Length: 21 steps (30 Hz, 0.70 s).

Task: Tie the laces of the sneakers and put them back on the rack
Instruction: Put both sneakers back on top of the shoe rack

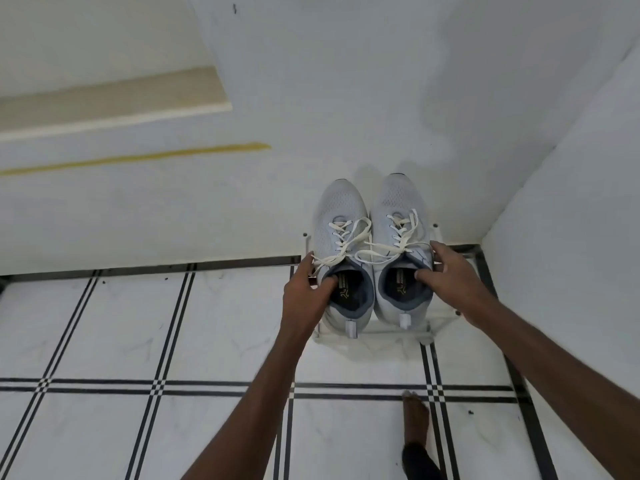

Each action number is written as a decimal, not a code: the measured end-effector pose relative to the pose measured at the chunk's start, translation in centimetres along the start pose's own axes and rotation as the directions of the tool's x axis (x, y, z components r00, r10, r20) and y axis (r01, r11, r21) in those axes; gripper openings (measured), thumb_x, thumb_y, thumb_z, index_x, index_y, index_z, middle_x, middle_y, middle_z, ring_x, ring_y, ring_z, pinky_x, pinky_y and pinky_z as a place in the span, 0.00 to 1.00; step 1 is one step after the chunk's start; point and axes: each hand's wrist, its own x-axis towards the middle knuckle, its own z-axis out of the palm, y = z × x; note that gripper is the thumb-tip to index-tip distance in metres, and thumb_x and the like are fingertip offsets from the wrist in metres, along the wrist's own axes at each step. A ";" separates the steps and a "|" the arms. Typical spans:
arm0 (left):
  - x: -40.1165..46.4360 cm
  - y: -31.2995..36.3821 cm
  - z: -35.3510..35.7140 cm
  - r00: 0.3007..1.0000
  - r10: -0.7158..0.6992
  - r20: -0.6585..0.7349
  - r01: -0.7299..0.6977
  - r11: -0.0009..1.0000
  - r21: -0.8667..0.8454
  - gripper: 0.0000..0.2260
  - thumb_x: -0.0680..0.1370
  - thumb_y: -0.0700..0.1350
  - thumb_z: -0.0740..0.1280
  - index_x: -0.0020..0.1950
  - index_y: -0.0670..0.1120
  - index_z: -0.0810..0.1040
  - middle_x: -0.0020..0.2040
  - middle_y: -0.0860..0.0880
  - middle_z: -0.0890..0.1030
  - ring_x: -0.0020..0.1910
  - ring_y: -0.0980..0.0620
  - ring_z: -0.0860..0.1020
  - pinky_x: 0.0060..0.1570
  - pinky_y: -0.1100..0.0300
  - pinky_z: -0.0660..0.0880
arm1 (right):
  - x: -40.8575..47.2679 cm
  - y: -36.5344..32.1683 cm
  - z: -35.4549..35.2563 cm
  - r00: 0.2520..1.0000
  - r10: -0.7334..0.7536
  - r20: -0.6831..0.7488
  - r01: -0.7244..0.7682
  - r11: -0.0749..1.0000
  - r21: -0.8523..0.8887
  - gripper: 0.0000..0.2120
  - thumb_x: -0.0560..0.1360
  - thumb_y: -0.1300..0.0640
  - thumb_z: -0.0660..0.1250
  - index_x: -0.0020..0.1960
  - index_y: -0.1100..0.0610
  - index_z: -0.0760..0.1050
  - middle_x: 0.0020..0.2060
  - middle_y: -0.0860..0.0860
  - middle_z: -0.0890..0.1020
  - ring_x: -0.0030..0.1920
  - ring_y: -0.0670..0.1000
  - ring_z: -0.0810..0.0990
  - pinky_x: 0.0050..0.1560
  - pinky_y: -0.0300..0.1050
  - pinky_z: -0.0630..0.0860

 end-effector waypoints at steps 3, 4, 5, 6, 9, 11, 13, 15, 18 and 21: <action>4.7 -0.3 2.8 1.000 -0.015 0.013 0.015 1.000 0.022 0.16 0.75 0.46 0.68 0.61 0.58 0.76 0.50 0.58 0.83 0.49 0.57 0.80 0.52 0.57 0.78 | 5.5 1.1 -0.5 0.999 0.026 0.019 -0.026 1.000 0.005 0.24 0.70 0.62 0.71 0.64 0.51 0.74 0.51 0.51 0.82 0.51 0.56 0.82 0.55 0.54 0.79; 6.5 -0.7 3.9 1.000 -0.021 0.015 0.021 0.999 0.026 0.15 0.75 0.45 0.68 0.60 0.58 0.76 0.48 0.59 0.83 0.48 0.57 0.80 0.50 0.59 0.77 | 7.7 1.8 -0.4 0.999 0.036 0.028 -0.036 0.999 0.009 0.23 0.69 0.61 0.71 0.63 0.50 0.74 0.51 0.50 0.82 0.51 0.56 0.82 0.56 0.55 0.79; 7.8 -1.2 4.8 0.999 -0.034 0.023 0.033 0.999 0.026 0.16 0.75 0.44 0.68 0.61 0.57 0.76 0.48 0.58 0.83 0.47 0.57 0.80 0.48 0.61 0.77 | 9.2 2.5 -0.3 0.998 0.045 0.036 -0.045 0.999 0.004 0.23 0.69 0.61 0.71 0.63 0.50 0.74 0.51 0.50 0.82 0.52 0.55 0.82 0.56 0.56 0.79; 9.4 -2.0 5.8 0.998 -0.046 0.033 0.045 0.999 0.028 0.16 0.75 0.43 0.68 0.62 0.56 0.76 0.48 0.58 0.83 0.48 0.56 0.80 0.47 0.63 0.76 | 11.2 3.4 0.0 0.998 0.055 0.043 -0.055 0.998 0.001 0.23 0.69 0.61 0.71 0.63 0.50 0.74 0.52 0.50 0.82 0.52 0.55 0.82 0.57 0.56 0.79; 14.2 -5.8 9.1 0.992 -0.108 0.065 0.105 0.993 0.055 0.17 0.75 0.43 0.67 0.63 0.54 0.75 0.50 0.55 0.83 0.51 0.53 0.80 0.52 0.58 0.77 | 16.5 6.6 1.8 0.994 0.092 0.065 -0.091 0.996 -0.017 0.25 0.70 0.62 0.71 0.66 0.52 0.72 0.54 0.52 0.81 0.53 0.56 0.81 0.57 0.55 0.78; 17.0 -8.9 11.2 0.984 -0.149 0.099 0.141 0.987 0.080 0.17 0.74 0.44 0.66 0.62 0.53 0.74 0.51 0.54 0.83 0.52 0.51 0.80 0.55 0.51 0.78 | 19.5 9.3 3.2 0.989 0.129 0.066 -0.127 0.991 -0.036 0.25 0.71 0.63 0.70 0.67 0.53 0.71 0.54 0.53 0.80 0.54 0.56 0.80 0.57 0.53 0.78; 18.9 -11.6 12.7 0.973 -0.190 0.133 0.176 0.978 0.109 0.19 0.73 0.43 0.67 0.63 0.53 0.74 0.53 0.53 0.83 0.53 0.49 0.80 0.57 0.49 0.77 | 21.7 11.9 4.8 0.984 0.164 0.077 -0.159 0.985 -0.061 0.24 0.71 0.64 0.69 0.66 0.53 0.71 0.54 0.53 0.80 0.54 0.57 0.79 0.56 0.53 0.77; 21.1 -14.8 14.2 0.959 -0.228 0.170 0.207 0.969 0.131 0.21 0.72 0.42 0.67 0.64 0.52 0.74 0.55 0.53 0.82 0.55 0.48 0.79 0.58 0.49 0.77 | 24.0 15.0 6.8 0.976 0.199 0.094 -0.192 0.978 -0.077 0.23 0.71 0.65 0.69 0.65 0.54 0.72 0.54 0.54 0.80 0.54 0.58 0.79 0.56 0.53 0.77; 22.7 -18.6 15.6 0.939 -0.281 0.197 0.254 0.955 0.151 0.22 0.73 0.40 0.67 0.67 0.52 0.72 0.57 0.53 0.81 0.57 0.48 0.79 0.58 0.51 0.76 | 25.8 18.4 9.3 0.957 0.262 0.121 -0.252 0.963 -0.093 0.22 0.70 0.66 0.69 0.62 0.54 0.73 0.52 0.55 0.81 0.53 0.58 0.79 0.54 0.51 0.76; 23.2 -21.2 16.1 0.925 -0.319 0.208 0.287 0.942 0.173 0.22 0.74 0.38 0.68 0.67 0.50 0.72 0.57 0.54 0.81 0.58 0.48 0.79 0.57 0.55 0.74 | 26.5 20.4 11.1 0.951 0.282 0.127 -0.268 0.956 -0.121 0.24 0.69 0.66 0.69 0.64 0.55 0.73 0.54 0.54 0.81 0.55 0.58 0.79 0.55 0.49 0.75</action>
